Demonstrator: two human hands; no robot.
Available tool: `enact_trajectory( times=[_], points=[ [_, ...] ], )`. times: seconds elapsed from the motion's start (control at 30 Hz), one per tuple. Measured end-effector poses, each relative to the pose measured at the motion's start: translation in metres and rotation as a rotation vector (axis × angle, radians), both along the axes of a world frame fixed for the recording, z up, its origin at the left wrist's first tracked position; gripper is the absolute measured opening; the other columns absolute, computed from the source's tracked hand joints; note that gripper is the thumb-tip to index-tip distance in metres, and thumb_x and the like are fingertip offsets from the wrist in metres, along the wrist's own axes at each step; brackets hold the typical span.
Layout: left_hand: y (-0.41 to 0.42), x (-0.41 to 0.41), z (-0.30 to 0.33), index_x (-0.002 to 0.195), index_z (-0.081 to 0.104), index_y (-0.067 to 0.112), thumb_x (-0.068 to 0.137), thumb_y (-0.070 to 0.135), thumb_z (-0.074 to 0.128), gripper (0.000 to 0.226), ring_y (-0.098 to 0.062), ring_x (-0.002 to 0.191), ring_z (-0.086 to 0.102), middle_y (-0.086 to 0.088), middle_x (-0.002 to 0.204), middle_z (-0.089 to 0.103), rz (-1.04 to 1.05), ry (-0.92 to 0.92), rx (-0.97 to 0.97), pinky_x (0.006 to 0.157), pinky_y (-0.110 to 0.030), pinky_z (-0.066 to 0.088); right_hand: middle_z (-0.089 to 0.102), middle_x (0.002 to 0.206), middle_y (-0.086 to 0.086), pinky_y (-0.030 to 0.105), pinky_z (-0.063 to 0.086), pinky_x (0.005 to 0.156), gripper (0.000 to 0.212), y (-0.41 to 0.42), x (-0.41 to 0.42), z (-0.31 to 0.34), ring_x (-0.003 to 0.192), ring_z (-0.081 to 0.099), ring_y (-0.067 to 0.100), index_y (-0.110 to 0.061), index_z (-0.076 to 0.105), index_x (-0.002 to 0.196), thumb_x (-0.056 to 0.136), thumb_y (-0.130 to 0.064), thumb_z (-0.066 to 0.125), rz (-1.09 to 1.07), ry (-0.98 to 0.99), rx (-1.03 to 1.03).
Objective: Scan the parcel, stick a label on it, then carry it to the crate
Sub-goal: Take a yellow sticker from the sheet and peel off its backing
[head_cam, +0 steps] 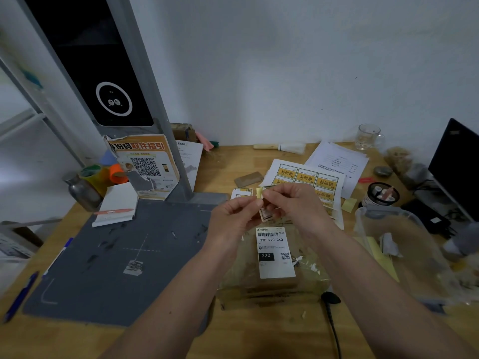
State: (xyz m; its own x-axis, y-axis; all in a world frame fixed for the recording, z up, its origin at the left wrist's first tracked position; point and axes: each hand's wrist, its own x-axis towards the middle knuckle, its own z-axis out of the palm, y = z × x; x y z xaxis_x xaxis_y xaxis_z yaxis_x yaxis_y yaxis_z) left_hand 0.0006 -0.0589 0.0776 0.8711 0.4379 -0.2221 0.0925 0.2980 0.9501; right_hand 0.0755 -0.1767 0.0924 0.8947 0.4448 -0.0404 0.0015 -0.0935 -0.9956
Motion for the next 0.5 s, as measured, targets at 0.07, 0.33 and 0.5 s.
enact_trajectory(
  times=[0.07,0.33,0.5],
  points=[
    [0.0008,-0.0001,0.0000,0.099,0.072,0.000,0.079,0.015,0.073,0.025,-0.027,0.088,0.071,-0.019,0.098,0.073,-0.002,0.014,-0.033,0.078,-0.032,0.057,0.066,0.063,0.010,0.018,0.049,0.051,0.014,0.0004,0.0006,-0.0007,0.054,0.060,0.013,-0.010,0.072,0.070,0.083,-0.013,0.068,0.000,0.022,0.025],
    [0.0047,0.0013,0.0036,0.079,0.073,0.007,0.080,0.013,0.071,0.007,-0.021,0.075,0.070,-0.011,0.079,0.074,-0.034,0.058,-0.183,0.069,-0.031,0.057,0.066,0.058,0.003,0.021,0.049,0.050,0.022,0.0017,-0.0006,-0.0059,0.054,0.059,0.014,-0.009,0.071,0.066,0.086,-0.014,0.065,0.031,0.132,0.117],
    [0.0042,0.0023,0.0039,0.078,0.073,0.007,0.081,0.017,0.072,0.010,-0.022,0.076,0.068,-0.013,0.080,0.073,0.024,0.065,-0.167,0.068,-0.029,0.056,0.065,0.068,0.006,0.023,0.051,0.056,0.034,0.0022,-0.0061,-0.0081,0.061,0.060,0.016,-0.002,0.071,0.079,0.080,-0.036,0.070,0.056,0.192,0.160]
  ],
)
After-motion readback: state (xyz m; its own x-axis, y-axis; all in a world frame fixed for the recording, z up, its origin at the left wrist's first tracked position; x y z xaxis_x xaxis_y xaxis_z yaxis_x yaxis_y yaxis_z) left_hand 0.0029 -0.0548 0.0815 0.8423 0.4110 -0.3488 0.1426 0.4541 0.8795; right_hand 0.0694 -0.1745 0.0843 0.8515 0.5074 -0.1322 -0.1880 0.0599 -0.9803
